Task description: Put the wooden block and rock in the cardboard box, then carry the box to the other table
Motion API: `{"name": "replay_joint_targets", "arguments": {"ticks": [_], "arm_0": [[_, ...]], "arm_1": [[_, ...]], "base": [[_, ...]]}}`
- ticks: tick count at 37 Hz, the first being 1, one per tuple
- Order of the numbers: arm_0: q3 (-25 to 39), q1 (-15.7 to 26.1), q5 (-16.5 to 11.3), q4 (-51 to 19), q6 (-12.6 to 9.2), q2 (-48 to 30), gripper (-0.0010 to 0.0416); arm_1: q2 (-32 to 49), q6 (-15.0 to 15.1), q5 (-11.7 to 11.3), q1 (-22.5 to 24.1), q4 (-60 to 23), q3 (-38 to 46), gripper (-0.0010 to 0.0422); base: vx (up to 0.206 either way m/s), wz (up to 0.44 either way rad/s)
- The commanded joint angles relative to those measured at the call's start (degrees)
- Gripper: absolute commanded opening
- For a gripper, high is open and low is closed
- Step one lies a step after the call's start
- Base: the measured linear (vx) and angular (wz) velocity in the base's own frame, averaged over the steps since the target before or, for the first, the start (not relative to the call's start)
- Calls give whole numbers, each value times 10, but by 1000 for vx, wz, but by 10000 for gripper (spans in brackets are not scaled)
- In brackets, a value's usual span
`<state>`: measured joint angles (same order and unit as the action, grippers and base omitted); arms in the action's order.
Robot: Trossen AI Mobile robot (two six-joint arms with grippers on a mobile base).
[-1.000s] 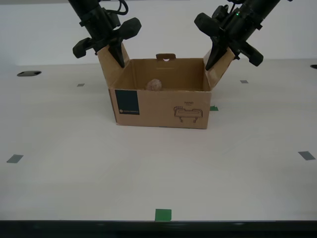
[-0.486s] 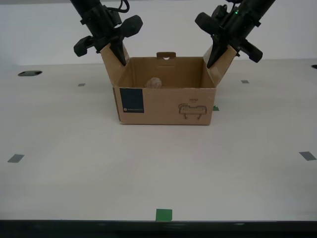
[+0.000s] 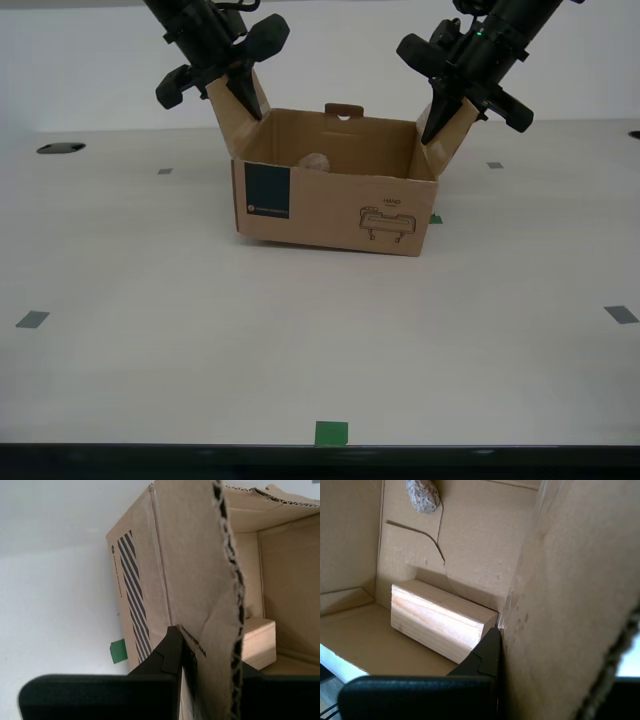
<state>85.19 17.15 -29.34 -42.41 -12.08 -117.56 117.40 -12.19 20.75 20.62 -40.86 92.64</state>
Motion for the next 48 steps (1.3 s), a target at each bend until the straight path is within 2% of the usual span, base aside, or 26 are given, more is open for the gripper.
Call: {"name": "replay_joint_targets", "arguments": {"ticks": [1, 5, 11, 19, 23, 28, 48], "arm_0": [[-1, 1, -4, -2, 3, -1, -1], [-1, 1, -4, -2, 3, -1, -1], [-1, 2, -4, -2, 3, -1, -1], [-1, 2, -4, -5, 3, -1, -1], [-1, 2, -4, -5, 3, -1, -1], [-1, 2, -4, -6, 3, -1, -1], [30, 2, -3, -25, 3, -1, -1]], "arm_1": [[-10, -2, 15, 2, 18, -14, -1], [-17, -2, 20, 2, 25, -35, -1], [-27, -15, 52, 3, 49, -67, -1], [-51, -24, 53, 4, 87, -116, -1], [-65, -38, 52, 4, 108, -143, -1], [-75, -40, 53, 4, 125, -171, -1], [-75, -38, 53, 5, 143, -177, -1]], "base": [[0, 0], [0, 0], [0, 0], [0, 0], [0, 0], [0, 0], [0, 0]]}}
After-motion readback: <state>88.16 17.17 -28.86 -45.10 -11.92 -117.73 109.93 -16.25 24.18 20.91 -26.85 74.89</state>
